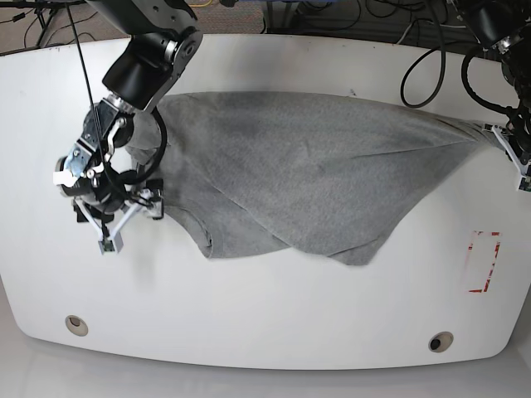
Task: Fold the T-shirt properly
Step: 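Move the right gripper along the shirt and grasp its hem edge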
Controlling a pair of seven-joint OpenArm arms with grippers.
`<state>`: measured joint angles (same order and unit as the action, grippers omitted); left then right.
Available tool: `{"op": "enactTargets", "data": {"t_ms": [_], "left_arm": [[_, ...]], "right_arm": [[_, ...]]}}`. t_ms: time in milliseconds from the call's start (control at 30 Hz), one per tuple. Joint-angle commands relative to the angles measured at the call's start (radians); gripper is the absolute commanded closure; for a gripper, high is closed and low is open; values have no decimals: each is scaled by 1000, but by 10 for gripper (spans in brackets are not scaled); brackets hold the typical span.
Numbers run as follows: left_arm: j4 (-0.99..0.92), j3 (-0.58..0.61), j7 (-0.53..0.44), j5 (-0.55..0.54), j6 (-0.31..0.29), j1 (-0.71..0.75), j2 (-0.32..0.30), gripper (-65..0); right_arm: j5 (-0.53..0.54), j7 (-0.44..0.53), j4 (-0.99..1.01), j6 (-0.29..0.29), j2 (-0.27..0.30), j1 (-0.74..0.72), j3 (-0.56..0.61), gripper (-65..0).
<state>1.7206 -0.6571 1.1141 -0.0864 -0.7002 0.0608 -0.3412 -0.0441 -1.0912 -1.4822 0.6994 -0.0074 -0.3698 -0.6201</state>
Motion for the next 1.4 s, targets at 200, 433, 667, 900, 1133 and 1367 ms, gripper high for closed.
{"op": "enactTargets", "data": {"t_ms": [200, 433, 667, 900, 1133, 1367], "left_arm": [[19, -7, -7, 0, 2, -11, -22, 0], [19, -7, -7, 0, 2, -11, -20, 0], [19, -7, -7, 0, 2, -11, -19, 0], [19, -7, -7, 0, 2, -11, -19, 0], [17, -7, -7, 0, 2, -11, -19, 0], [15, -7, -7, 0, 2, -11, -19, 0]], "right_arm": [[14, 139, 332, -1, 60, -222, 12, -650], [22, 250, 556, -1, 99, -309, 116, -650], [20, 320, 633, -1, 91, -324, 197, -650], [22, 400, 713, -1, 71, -343, 265, -650], [14, 500, 843, -1, 70, -377, 300, -650], [13, 572, 929, -1, 70, -395, 308, -650]]}}
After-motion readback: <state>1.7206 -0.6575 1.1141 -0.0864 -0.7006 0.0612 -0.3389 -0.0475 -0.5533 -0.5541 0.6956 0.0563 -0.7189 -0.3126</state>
